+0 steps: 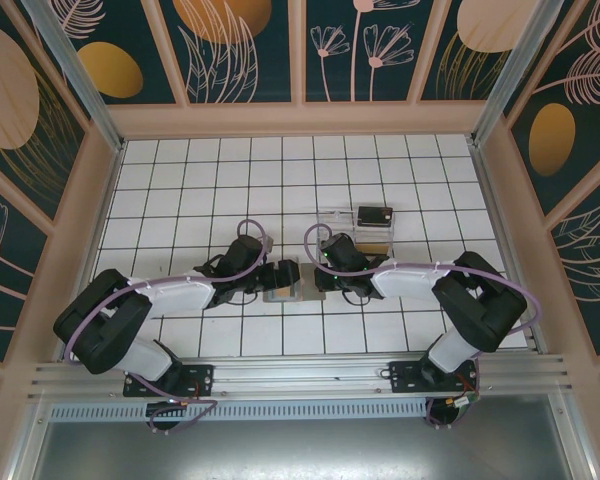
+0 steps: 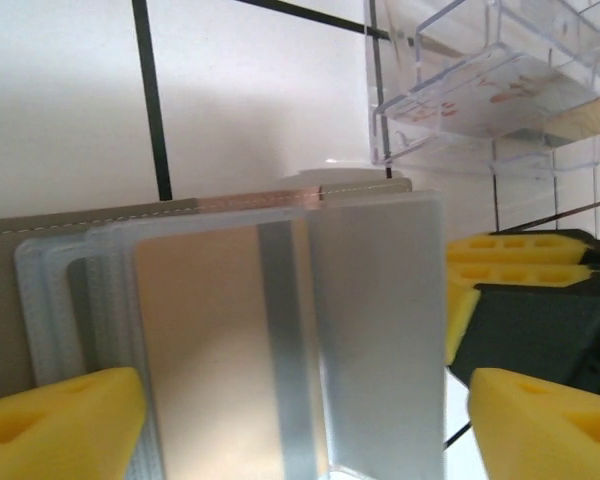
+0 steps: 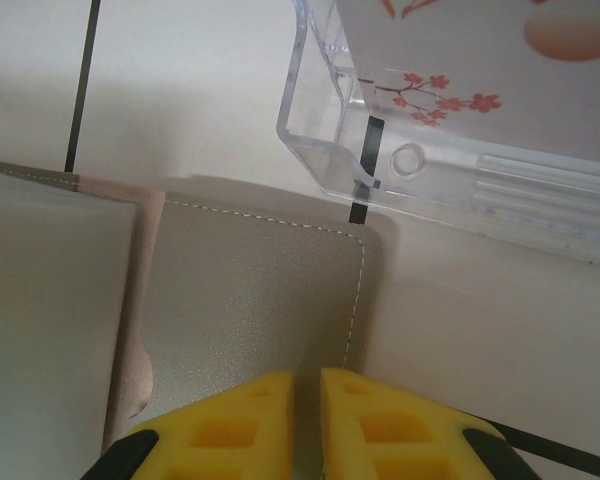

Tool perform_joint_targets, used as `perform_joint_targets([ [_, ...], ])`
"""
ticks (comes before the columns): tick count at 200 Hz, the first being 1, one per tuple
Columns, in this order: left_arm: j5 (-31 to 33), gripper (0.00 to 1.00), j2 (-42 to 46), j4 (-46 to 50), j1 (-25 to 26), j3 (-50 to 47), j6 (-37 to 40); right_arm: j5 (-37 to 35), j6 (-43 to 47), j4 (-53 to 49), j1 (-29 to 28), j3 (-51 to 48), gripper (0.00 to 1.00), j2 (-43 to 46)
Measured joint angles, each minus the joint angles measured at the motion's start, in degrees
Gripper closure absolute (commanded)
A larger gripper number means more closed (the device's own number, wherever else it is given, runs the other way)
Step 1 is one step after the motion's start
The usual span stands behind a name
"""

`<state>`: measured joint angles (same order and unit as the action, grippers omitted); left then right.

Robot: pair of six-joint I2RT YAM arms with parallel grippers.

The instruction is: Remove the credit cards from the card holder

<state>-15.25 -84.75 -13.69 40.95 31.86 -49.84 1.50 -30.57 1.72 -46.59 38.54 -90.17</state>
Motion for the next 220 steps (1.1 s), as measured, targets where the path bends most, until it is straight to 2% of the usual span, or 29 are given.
perform_joint_targets([
  [13,-0.6,0.02,0.0,-0.7,0.0,0.0,0.2,0.0,0.0,0.0,0.0,0.0,0.82,0.0],
  [28,-0.9,0.01,0.0,-1.3,0.0,0.0,0.2,0.0,0.0,0.0,0.0,0.0,0.82,0.0],
  [108,-1.5,0.01,-0.2,-1.9,0.0,0.0,0.2,0.0,-0.3,0.2,0.0,0.0,0.82,0.0],
  [220,-4.5,0.08,4.1,0.0,0.3,0.0,0.2,0.3,-0.5,1.1,0.0,-0.1,0.82,-0.4],
])
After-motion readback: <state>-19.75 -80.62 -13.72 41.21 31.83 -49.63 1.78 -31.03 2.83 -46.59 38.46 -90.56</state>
